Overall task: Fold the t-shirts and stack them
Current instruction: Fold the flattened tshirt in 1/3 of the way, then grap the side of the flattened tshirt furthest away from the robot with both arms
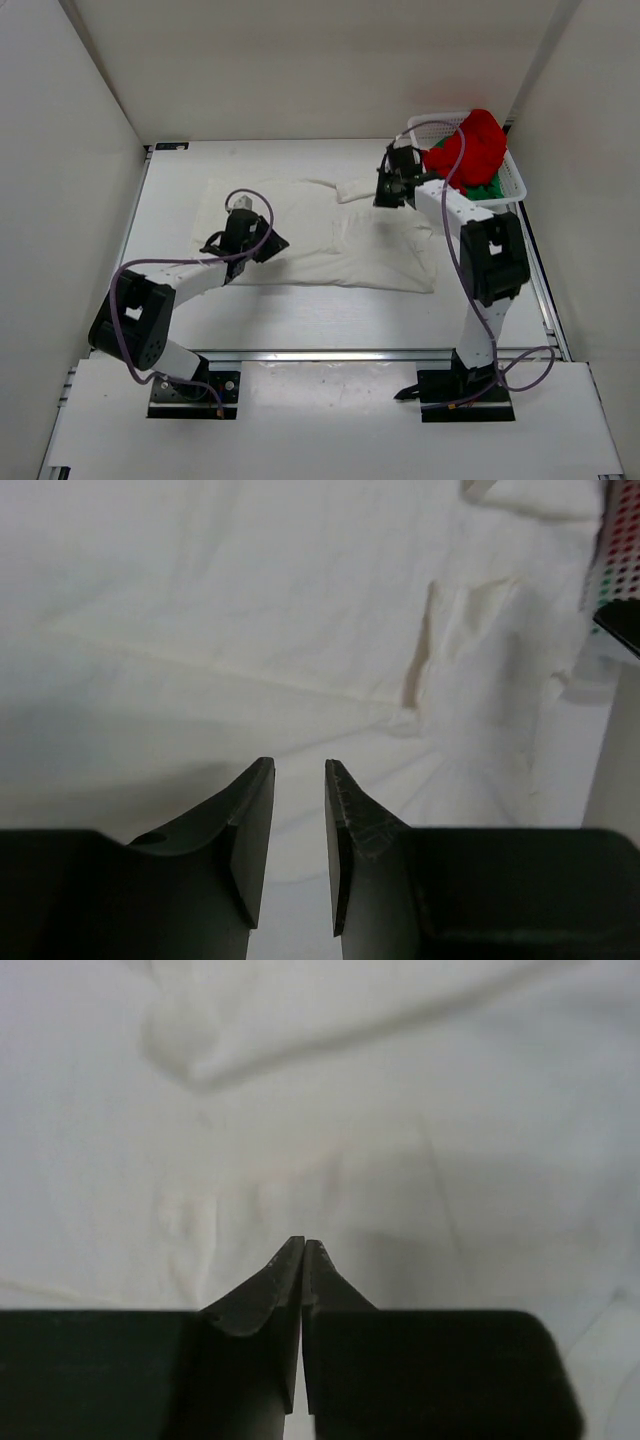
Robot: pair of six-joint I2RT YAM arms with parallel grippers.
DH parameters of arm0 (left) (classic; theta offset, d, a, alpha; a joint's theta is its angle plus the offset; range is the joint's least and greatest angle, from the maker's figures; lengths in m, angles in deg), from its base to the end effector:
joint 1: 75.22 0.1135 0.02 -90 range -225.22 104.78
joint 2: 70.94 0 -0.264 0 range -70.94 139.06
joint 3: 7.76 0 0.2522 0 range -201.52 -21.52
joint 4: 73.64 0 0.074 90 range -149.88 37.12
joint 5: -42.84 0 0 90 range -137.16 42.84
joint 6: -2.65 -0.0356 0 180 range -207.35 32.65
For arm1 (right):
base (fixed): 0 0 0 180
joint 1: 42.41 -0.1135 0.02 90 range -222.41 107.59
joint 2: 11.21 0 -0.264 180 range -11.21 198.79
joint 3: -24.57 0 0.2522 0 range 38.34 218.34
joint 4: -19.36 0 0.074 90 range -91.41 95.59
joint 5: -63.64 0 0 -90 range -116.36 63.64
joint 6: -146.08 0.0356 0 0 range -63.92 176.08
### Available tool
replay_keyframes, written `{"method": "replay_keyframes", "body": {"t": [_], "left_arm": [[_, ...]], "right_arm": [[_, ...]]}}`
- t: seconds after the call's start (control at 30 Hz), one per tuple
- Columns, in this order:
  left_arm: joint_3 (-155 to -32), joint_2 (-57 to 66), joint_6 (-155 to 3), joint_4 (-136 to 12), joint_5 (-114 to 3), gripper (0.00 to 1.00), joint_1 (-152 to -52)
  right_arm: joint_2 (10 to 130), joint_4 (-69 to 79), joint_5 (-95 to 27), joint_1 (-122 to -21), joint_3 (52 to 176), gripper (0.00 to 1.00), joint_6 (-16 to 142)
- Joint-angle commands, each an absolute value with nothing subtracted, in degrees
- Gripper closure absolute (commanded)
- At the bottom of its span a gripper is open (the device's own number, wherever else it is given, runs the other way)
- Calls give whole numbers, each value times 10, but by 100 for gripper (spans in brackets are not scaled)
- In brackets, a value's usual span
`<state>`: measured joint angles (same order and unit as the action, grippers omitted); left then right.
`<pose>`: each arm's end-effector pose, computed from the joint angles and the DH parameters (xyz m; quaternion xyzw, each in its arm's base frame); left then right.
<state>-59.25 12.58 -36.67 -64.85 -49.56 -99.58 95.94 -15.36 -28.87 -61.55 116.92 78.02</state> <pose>0.2608 -0.1197 0.1704 -0.1985 0.8872 -0.2685 0.3184 0.3895 0.1368 0.2180 0.0153 0.9379 0.1406 0.3167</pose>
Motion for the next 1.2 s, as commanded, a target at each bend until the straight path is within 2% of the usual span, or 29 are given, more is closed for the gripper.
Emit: {"method": "replay_keyframes", "body": {"t": [0.0,0.03,0.13,0.3,0.4,0.47,0.53,0.6,0.73,0.9,1.0,1.17], "left_arm": [[-670,132,-381,-649,-495,63,-962],[-682,138,-380,-652,-508,62,-947],[-700,156,-369,-656,-515,62,-912],[-730,210,-362,-656,-537,63,-892],[-743,227,-364,-652,-538,63,-885],[-749,236,-365,-652,-538,63,-880],[-758,245,-369,-645,-538,63,-869],[-767,255,-368,-644,-538,63,-862],[-778,265,-367,-644,-543,63,-845],[-784,274,-378,-633,-542,62,-841],[-771,274,-380,-638,-543,63,-837],[-768,271,-372,-644,-543,63,-827]], "right_arm": [[1030,-140,-269,-589,1289,97,753],[1058,-150,-264,-578,1325,95,747],[1121,-165,-242,-565,1403,75,731],[1251,-266,-211,-555,1612,66,699],[1364,-361,-199,-550,1816,61,687],[1410,-389,-192,-545,1889,57,689],[1398,-371,-212,-539,1847,55,703],[1393,-365,-226,-537,1822,55,708],[1434,-404,-253,-542,1884,55,709],[1446,-373,-307,-548,1883,57,730],[1451,-348,-342,-537,1892,65,745],[1444,-348,-323,-547,1938,88,732]]}}
